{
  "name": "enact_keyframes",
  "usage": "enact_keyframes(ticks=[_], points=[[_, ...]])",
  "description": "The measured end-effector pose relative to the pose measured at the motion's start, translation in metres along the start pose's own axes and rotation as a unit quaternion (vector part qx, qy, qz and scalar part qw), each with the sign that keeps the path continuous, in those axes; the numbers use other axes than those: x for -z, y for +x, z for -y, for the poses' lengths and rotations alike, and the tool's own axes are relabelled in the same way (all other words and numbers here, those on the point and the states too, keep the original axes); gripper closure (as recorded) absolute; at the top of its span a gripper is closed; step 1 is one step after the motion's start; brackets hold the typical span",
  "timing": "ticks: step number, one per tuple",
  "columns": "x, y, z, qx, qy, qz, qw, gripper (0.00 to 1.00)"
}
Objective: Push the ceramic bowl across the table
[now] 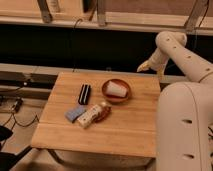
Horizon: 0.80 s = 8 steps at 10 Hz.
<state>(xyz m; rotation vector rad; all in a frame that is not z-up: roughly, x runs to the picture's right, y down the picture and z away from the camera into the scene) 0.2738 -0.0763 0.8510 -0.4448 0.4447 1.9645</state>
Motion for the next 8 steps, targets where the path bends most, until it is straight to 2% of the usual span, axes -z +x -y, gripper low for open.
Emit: enact_keyframes(ticks=[1,2,8], points=[[0.0,0.0,0.0,0.0,0.0,0.0,1.0,0.23],[-0.0001,0.0,0.0,0.0,0.0,0.0,1.0,0.3],[-0.0011,0.0003,0.0006,0.0,0.0,-0.001,1.0,0.93]])
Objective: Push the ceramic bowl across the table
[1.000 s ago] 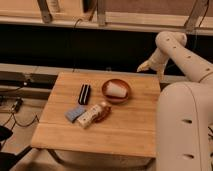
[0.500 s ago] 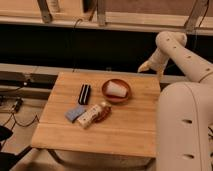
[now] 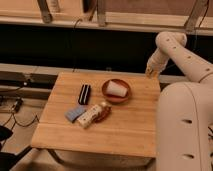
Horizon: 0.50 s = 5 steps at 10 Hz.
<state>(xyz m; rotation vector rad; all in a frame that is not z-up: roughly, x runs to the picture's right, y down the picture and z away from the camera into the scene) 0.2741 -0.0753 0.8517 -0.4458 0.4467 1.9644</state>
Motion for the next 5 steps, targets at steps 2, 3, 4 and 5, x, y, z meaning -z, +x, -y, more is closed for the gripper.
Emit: enact_keyframes(ticks=[2,3,4,5], points=[[-0.001,0.0,0.0,0.004,0.005,0.001,1.0,1.0],[-0.009,0.003,0.001,0.023,0.02,-0.001,0.9995,1.0],[-0.022,0.008,-0.002,0.051,0.038,-0.007,0.998,1.0],[-0.044,0.017,-0.011,0.094,0.065,-0.017,0.9933,1.0]])
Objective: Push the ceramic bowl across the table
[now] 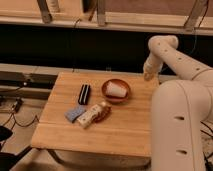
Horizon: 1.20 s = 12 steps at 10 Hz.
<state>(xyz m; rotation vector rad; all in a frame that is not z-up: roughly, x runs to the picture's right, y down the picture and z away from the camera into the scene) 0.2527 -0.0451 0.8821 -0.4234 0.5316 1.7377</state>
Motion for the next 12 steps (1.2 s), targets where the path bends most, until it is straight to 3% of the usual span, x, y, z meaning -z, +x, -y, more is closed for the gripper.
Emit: enact_keyframes(ticks=[1,2,5,9,12], points=[[-0.004,0.001,-0.003,0.007,0.004,-0.002,1.0,1.0],[-0.031,0.005,-0.009,0.043,0.041,-0.014,0.9981,1.0],[-0.064,0.013,-0.009,0.049,0.073,-0.048,0.995,1.0],[-0.064,0.014,-0.008,0.047,0.075,-0.05,0.9949,1.0],[-0.076,0.025,-0.006,0.052,0.077,-0.071,0.9931,1.0]])
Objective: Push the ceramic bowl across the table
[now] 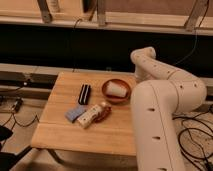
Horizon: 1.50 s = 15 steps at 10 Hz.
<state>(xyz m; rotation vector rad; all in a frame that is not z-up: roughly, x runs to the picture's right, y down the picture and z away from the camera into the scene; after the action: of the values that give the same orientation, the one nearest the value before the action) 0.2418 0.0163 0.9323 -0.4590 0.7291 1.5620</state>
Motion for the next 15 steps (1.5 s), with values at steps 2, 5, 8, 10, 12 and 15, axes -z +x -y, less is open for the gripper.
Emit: enact_keyframes(ticks=[2,5,8,10,12,15], points=[[-0.009,0.003,-0.004,0.006,-0.001,-0.012,0.9999,1.0],[-0.025,0.006,-0.021,0.024,-0.007,-0.03,0.9992,1.0],[-0.038,0.011,-0.056,0.062,-0.018,-0.05,0.9967,1.0],[-0.037,0.012,-0.085,0.095,-0.03,-0.053,0.9936,1.0],[-0.026,0.007,-0.111,0.129,-0.038,-0.04,0.9901,1.0],[-0.004,-0.001,-0.145,0.171,-0.049,-0.014,0.984,1.0]])
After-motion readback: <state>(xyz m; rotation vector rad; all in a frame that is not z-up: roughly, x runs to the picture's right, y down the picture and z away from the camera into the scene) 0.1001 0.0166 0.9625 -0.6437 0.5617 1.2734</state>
